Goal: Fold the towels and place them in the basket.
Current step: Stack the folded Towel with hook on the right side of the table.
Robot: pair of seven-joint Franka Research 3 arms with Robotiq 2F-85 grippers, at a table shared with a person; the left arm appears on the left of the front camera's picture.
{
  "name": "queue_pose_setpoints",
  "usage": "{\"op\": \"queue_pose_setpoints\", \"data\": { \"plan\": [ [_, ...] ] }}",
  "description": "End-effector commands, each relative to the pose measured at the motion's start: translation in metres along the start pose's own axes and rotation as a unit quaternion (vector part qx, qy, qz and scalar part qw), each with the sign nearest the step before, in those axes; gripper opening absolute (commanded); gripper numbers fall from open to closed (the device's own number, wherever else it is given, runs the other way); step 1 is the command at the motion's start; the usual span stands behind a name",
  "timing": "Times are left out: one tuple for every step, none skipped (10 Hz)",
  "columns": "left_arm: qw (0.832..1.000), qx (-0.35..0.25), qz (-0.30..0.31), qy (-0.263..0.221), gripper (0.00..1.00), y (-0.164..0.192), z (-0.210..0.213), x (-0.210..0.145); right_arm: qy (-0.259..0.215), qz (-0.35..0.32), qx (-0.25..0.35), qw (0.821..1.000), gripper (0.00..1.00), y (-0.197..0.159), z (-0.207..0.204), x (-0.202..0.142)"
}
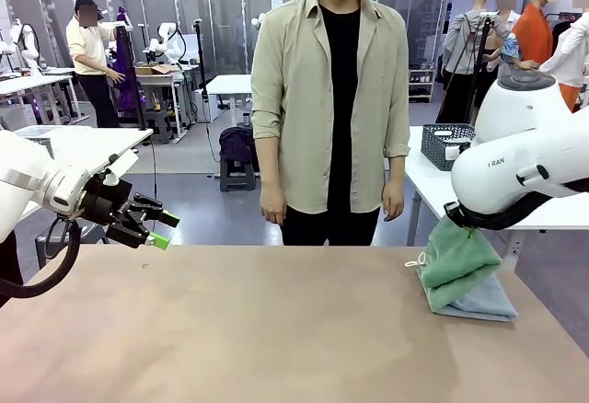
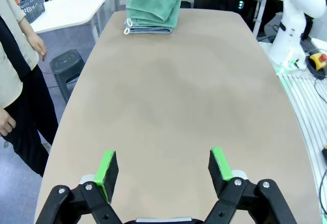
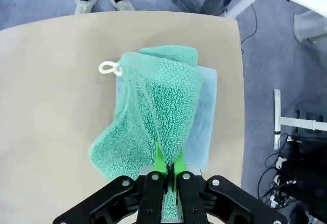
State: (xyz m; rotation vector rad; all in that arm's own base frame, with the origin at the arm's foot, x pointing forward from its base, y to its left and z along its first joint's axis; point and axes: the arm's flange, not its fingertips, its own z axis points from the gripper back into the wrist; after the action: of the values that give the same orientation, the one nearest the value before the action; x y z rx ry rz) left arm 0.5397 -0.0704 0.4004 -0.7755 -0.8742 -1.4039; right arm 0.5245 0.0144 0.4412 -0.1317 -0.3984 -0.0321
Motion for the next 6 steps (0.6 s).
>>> {"op": "queue_pose_setpoints", "data": {
  "plan": [
    [1.0,-0.002,0.004,-0.005,0.9,-0.001,0.001,0.002,-0.019,0.011,0.014,1.0,0.07,-0.014,-0.031,0.006],
    [1.0,-0.002,0.004,-0.005,0.9,-0.001,0.001,0.002,-0.028,0.012,0.015,0.999,0.07,-0.019,-0.042,0.006],
    [1.0,-0.002,0.004,-0.005,0.9,-0.001,0.001,0.002,-0.031,0.012,0.012,0.999,0.07,-0.024,-0.051,0.007],
    [1.0,-0.002,0.004,-0.005,0.9,-0.001,0.001,0.002,-0.02,0.004,0.01,1.0,0.07,-0.03,-0.063,0.008],
    [1.0,-0.002,0.004,-0.005,0.9,-0.001,0.001,0.002,-0.009,-0.005,0.007,1.0,0.15,-0.035,-0.072,0.007],
    [1.0,-0.002,0.004,-0.005,0.9,-0.001,0.001,0.002,0.0,-0.013,0.009,1.0,0.26,-0.038,-0.074,0.006]
  ]
}}
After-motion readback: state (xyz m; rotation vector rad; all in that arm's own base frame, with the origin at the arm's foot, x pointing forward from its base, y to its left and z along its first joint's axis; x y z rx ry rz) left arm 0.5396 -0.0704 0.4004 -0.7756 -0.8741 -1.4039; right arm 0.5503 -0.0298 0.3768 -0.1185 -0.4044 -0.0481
